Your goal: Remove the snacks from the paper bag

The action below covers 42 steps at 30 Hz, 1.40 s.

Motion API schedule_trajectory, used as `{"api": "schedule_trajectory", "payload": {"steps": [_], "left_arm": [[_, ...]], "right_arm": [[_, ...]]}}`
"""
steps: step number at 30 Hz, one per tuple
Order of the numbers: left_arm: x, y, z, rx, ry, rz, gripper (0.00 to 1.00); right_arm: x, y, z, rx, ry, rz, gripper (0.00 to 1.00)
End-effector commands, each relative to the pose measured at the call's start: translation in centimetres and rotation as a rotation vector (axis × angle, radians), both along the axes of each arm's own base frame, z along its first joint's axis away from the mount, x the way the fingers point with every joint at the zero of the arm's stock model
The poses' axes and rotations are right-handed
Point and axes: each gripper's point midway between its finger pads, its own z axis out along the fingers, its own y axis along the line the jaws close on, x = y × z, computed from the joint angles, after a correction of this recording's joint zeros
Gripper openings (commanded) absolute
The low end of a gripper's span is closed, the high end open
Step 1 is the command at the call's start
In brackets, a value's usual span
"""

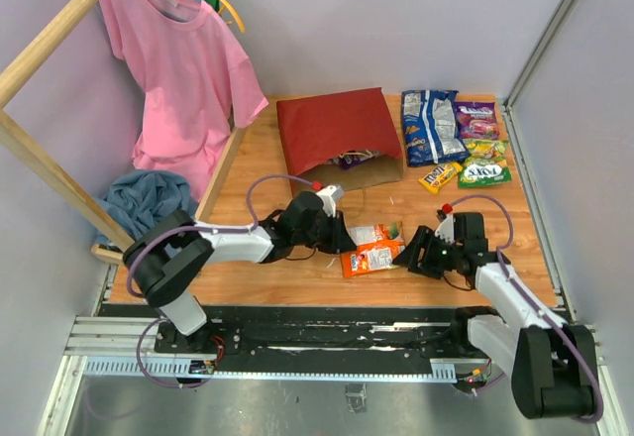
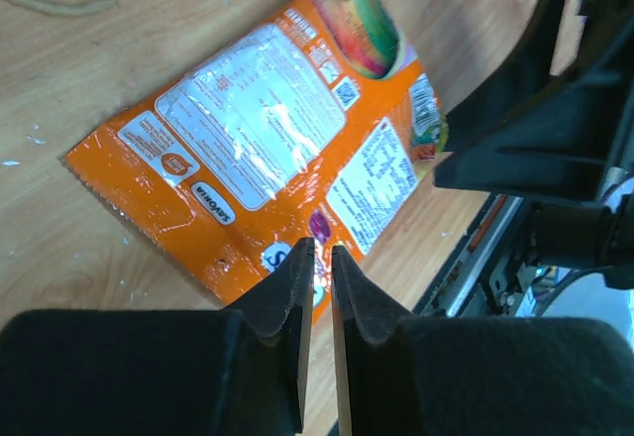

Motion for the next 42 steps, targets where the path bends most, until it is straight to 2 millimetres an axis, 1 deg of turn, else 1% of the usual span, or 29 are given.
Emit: {"api": "schedule_trajectory", "payload": {"steps": [1,5,8,14,17,20,23,26,30,32,34,35,37,38,42], "left_arm": [[-0.2,-2.1,-1.5,-0.019,0.030,-0.049,0.15],[-0.1,-3.1,-3.1,-0.009,0.042,-0.061,0.12],[0.4,-2.9,-4.7,0.023,0.055,-0.038,0.08],[-0.1,-1.1,-8.2,0.114,0.097,0.009,0.03],[-0.5,0.0,-9.8,0.156,0.117,0.028,0.01],[-1.0,1.4,-11.2,0.206,0.128,0.048,0.01],[-1.2,2.8,-12.5,0.265,0.130,0.072,0.00],[-1.4,3.7,-13.5,0.305,0.131,0.085,0.01],[-1.7,4.1,-14.3,0.317,0.144,0.082,0.01],[-1.8,4.1,-14.5,0.317,0.147,0.081,0.01],[-1.8,4.1,-14.5,0.317,0.147,0.080,0.01],[-1.8,4.1,-14.5,0.318,0.147,0.078,0.00],[-1.9,4.2,-14.6,0.322,0.146,0.077,0.01],[-1.8,4.2,-14.6,0.323,0.147,0.077,0.01],[-2.1,4.4,-15.0,0.328,0.156,0.075,0.01]], "right_arm": [[-0.8,0.2,-1.4,0.057,0.021,-0.126,0.59],[-0.6,0.2,-1.9,0.100,-0.011,-0.198,0.54],[-0.4,-0.3,-2.3,0.095,-0.034,-0.241,0.51],[-0.5,-1.1,-3.2,0.073,-0.044,-0.297,0.44],[-0.6,-1.7,-3.4,0.054,-0.051,-0.328,0.37],[-0.6,-2.2,-3.0,0.036,-0.062,-0.350,0.31],[-0.5,-3.0,-2.3,-0.009,-0.082,-0.373,0.28],[-0.3,-3.9,-2.0,-0.045,-0.122,-0.403,0.25],[-0.2,-3.9,-2.4,-0.038,-0.127,-0.417,0.10],[-0.2,-3.8,-3.0,-0.032,-0.108,-0.420,0.07],[0.0,-3.7,-3.1,-0.026,-0.105,-0.421,0.10],[0.2,-3.7,-3.0,-0.025,-0.110,-0.420,0.13],[0.5,-3.8,-2.7,-0.030,-0.119,-0.418,0.24],[0.7,-3.8,-2.6,-0.035,-0.124,-0.416,0.28],[0.9,-4.0,-2.7,-0.045,-0.129,-0.415,0.32]]}}
